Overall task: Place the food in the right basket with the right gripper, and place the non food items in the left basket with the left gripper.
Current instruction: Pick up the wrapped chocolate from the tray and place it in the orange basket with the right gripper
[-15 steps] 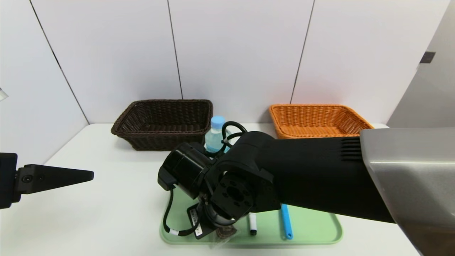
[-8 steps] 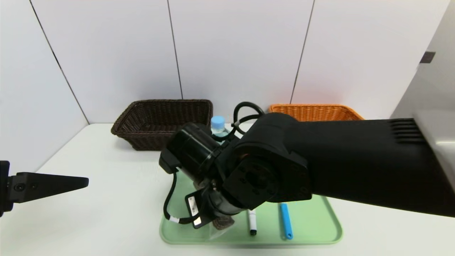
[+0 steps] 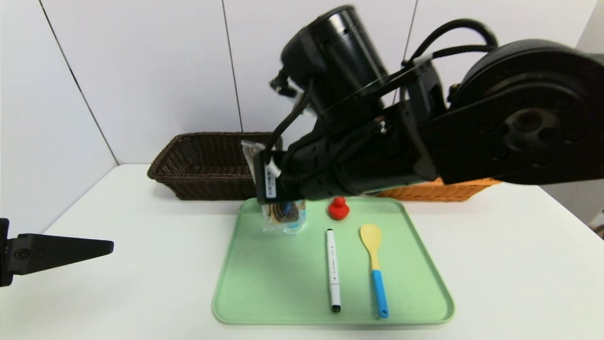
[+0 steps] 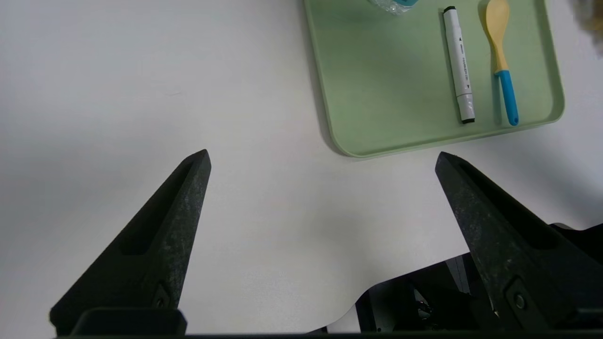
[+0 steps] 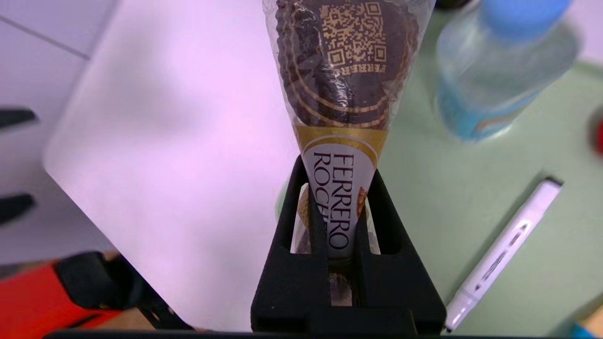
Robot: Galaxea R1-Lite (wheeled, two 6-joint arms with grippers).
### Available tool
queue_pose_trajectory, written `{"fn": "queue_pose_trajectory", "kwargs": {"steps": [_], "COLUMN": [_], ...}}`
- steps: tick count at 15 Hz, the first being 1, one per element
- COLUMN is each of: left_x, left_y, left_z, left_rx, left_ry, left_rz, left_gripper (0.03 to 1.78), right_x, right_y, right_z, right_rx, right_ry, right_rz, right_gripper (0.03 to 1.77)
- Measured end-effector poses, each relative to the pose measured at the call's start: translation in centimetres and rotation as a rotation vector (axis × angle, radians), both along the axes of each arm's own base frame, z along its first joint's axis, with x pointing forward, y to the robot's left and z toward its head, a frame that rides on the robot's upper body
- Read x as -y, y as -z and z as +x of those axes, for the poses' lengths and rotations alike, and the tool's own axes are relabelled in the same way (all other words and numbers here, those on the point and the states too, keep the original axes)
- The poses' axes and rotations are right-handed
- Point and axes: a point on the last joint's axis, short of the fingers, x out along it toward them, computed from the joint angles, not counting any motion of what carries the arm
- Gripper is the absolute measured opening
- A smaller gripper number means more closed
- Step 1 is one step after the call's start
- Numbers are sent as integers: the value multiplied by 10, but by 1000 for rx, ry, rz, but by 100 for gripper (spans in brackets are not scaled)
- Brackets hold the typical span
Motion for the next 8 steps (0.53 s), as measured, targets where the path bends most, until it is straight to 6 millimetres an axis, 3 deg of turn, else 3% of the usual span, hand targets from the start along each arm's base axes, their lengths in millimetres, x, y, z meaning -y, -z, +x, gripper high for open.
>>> {"fn": "queue_pose_trajectory", "kwargs": {"steps": [5,8], "left_x": [0,0], "left_y": [0,1], "left_z": [0,1], "left_rx": [-3,-6], "left_ry": [2,5], "left_rz": [-1,-1], "left_gripper": [169,169], "right_x": [62,98], "right_y": [-50,-69], "right_z": [27,48], "right_rx": [133,226], "right_ry": [87,194], "right_rz": [209,302], "right_gripper": [18,18]}}
